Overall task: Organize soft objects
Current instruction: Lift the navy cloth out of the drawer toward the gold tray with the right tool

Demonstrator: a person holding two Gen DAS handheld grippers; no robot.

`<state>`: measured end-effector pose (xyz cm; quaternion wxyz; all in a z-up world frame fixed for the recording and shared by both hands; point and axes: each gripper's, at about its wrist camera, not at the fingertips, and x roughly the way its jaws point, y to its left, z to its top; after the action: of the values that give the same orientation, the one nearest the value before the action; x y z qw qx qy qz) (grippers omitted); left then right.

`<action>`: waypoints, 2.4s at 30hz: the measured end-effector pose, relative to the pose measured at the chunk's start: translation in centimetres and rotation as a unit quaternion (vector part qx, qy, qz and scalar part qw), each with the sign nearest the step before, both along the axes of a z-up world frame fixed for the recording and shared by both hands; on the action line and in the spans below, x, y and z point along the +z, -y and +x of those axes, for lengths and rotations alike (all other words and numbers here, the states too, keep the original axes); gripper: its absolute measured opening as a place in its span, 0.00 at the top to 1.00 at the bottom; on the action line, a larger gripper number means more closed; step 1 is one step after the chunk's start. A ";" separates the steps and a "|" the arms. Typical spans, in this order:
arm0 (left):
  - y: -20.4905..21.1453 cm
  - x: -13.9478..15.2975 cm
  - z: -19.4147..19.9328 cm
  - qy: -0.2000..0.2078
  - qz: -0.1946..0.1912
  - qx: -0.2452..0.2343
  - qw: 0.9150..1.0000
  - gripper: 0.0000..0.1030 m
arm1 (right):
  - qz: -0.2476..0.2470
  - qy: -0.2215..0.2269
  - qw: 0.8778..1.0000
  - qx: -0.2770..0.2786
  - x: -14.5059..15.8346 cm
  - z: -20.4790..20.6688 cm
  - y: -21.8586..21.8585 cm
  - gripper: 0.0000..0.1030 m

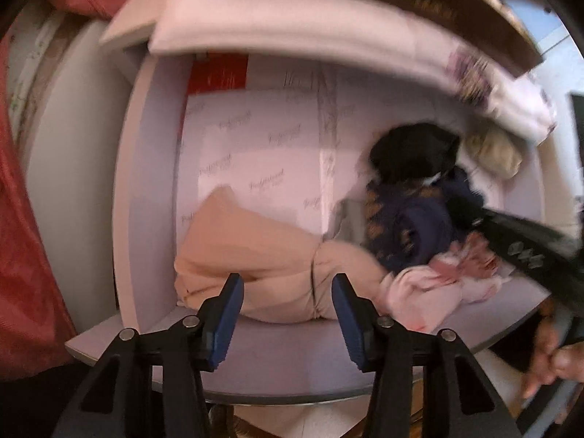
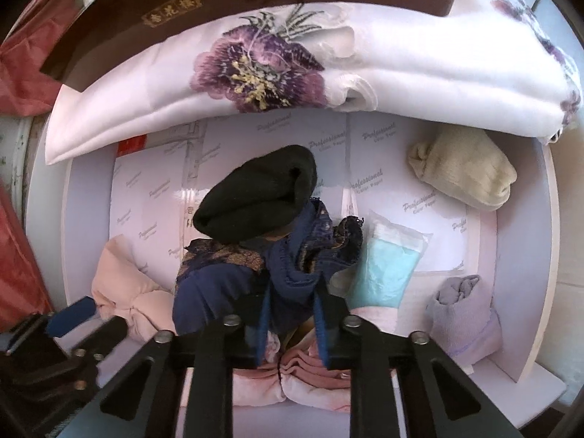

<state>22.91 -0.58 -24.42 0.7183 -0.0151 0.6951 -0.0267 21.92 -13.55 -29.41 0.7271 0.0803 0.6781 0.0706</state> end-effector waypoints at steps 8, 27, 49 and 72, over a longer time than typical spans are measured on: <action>-0.2 -1.2 -0.2 -0.010 0.007 0.002 1.000 0.52 | -0.001 0.007 1.000 -0.010 2.0 -0.8 0.9 0.84; 0.4 -2.1 -1.2 -0.013 0.021 -0.022 0.999 0.51 | -0.029 0.046 0.998 -0.028 6.9 -3.1 3.3 0.85; -0.8 -2.9 -0.6 -0.026 0.004 0.004 1.000 0.51 | 0.011 0.117 0.992 -0.039 12.9 -3.4 4.1 0.85; 0.5 -1.8 -0.5 -0.024 0.016 -0.009 1.000 0.52 | 0.016 0.267 0.958 -0.106 21.9 6.4 3.0 0.85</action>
<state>22.42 -1.05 -26.25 0.7012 0.0022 0.7126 -0.0217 28.37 -16.58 -7.52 0.8837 0.1417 0.4455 0.0227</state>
